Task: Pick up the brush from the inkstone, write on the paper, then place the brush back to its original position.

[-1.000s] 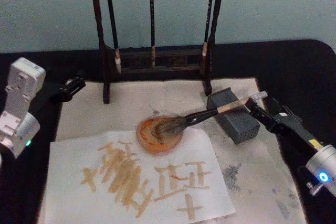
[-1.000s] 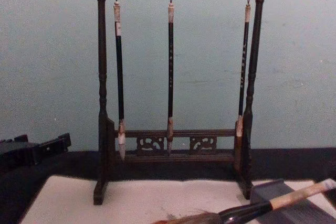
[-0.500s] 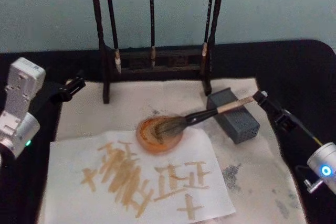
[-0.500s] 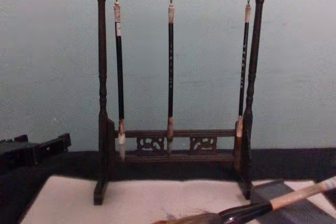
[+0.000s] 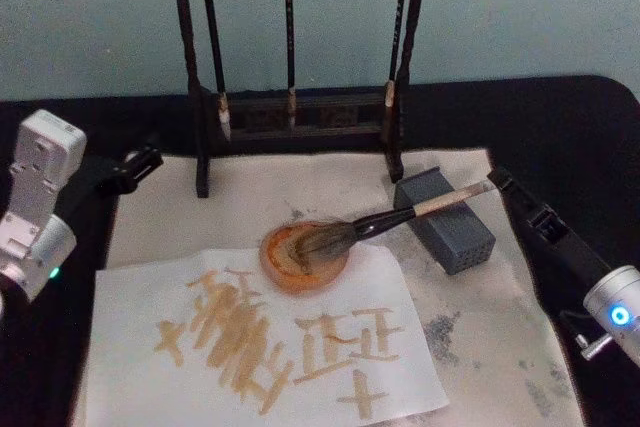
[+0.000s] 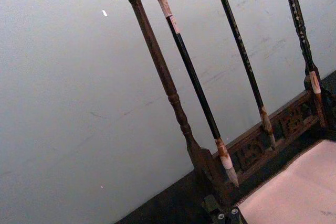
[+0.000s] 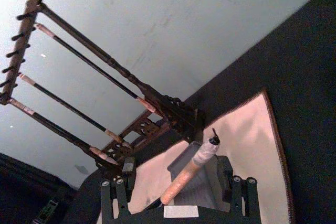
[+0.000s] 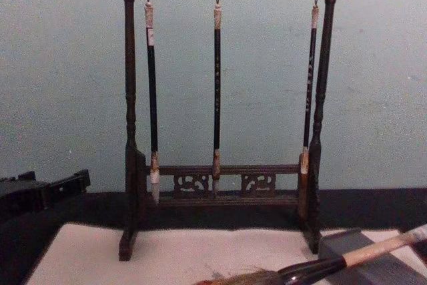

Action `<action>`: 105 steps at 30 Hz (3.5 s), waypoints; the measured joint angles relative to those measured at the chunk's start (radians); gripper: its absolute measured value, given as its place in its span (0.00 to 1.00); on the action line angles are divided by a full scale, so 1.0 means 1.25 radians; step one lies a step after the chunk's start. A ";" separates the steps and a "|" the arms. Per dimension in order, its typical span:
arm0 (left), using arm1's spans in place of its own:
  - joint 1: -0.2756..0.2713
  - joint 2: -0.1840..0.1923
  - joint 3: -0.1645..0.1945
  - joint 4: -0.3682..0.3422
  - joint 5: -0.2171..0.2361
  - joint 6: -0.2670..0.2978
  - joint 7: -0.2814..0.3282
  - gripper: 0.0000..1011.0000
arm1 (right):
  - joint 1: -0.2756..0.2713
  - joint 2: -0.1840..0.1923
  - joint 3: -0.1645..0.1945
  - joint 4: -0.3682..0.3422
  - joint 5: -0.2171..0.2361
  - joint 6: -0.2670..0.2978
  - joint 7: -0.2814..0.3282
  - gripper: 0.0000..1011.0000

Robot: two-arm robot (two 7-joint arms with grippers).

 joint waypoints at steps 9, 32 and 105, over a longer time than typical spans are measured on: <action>0.000 0.000 0.000 0.000 0.000 0.000 0.000 0.99 | 0.017 -0.001 -0.008 0.037 0.050 0.013 0.000 0.99; 0.000 0.000 0.000 0.000 0.000 0.000 0.000 0.99 | 0.078 0.001 -0.047 0.123 0.143 0.025 0.037 0.99; 0.000 0.000 0.000 0.000 0.000 0.000 0.000 0.99 | 0.160 0.012 -0.121 0.229 0.222 0.026 0.068 0.35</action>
